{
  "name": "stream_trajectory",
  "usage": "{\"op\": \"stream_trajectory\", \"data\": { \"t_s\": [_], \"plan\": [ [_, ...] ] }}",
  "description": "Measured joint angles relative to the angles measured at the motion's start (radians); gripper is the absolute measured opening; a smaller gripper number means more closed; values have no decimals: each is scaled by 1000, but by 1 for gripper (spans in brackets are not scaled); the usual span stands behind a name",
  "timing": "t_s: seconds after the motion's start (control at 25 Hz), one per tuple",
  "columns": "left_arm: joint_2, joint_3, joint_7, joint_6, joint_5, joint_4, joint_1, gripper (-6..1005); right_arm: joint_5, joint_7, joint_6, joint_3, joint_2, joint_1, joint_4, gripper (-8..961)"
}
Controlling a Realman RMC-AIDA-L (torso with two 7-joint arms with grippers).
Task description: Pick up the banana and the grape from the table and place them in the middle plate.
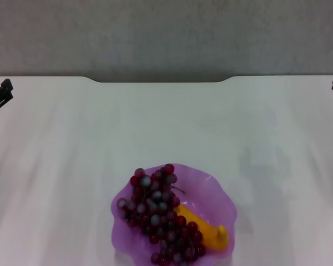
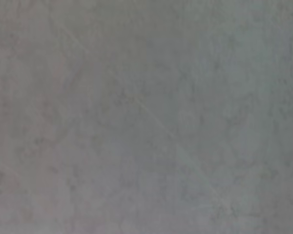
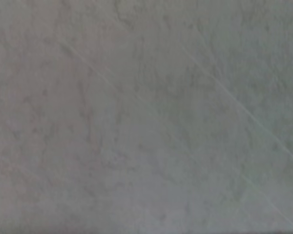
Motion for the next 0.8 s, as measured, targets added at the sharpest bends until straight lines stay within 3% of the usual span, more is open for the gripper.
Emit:
{"op": "stream_trajectory", "data": {
  "t_s": [0.44,0.8],
  "plan": [
    [1,-22,14,4,2,14,1,880,-4,-72,-206,-139,1,-84,-56,785],
    [1,-15,15,4,2,15,-1,880,-4,-81,-210,-147,0,-70,-13,785]
  ]
}}
